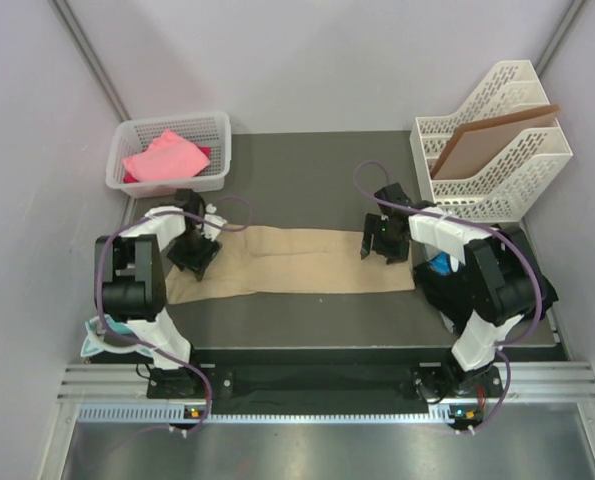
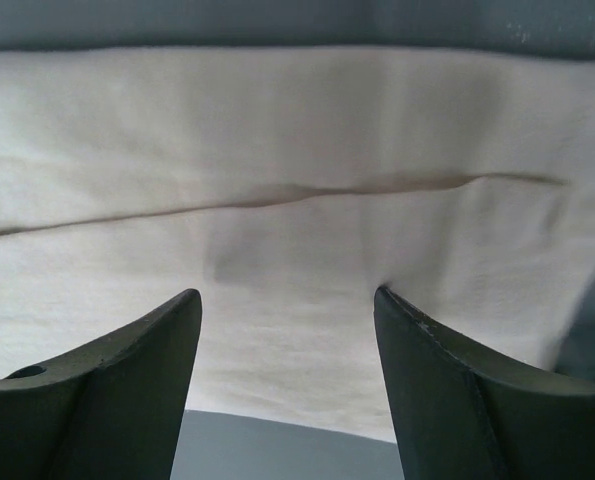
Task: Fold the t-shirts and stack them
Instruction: Fold the other side of the tshirt into a rectangle
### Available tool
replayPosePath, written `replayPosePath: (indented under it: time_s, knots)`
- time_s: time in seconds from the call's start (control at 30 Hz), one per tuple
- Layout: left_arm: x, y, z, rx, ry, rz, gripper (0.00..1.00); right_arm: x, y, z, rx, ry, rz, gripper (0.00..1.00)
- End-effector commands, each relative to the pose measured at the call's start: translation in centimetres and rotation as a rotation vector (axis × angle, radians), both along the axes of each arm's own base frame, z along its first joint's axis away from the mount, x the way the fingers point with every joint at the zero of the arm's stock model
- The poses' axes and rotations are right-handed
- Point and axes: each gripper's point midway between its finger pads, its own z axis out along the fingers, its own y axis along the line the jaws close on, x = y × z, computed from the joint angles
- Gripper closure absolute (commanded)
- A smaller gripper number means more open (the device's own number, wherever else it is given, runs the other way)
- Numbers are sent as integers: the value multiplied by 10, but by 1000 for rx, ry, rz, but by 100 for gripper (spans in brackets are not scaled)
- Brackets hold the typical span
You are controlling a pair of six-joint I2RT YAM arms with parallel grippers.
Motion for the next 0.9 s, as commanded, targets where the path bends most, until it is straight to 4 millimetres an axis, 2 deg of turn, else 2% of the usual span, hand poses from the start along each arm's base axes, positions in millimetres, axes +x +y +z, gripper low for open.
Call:
replayPosePath:
  time_s: [0.0, 0.07, 0.17, 0.3, 0.5, 0.63, 0.73, 0.87]
  knots:
    - [0, 88, -17, 204, 19, 40, 37, 16, 11, 13, 24, -51, 30, 30]
    - [1, 100, -15, 202, 16, 59, 38, 15, 11, 14, 26, -53, 30, 30]
    - [6, 105, -10, 206, 0, 64, 38, 13, 9, 16, 23, -53, 36, 29]
    - [8, 102, -5, 184, -15, 68, 38, 9, 4, 18, 6, -55, 29, 27]
    - [4, 98, -1, 171, -20, 60, 38, 5, -19, 13, -57, -54, -5, 23]
    - [2, 94, 0, 150, -26, 61, 38, 5, -30, 26, -56, -80, -23, 23]
    - [1, 91, 1, 134, -26, 63, 38, 2, -38, 28, -66, -80, -35, 23]
    - [1, 89, 4, 123, -33, 65, 38, -3, -45, 19, -71, -65, -49, 23]
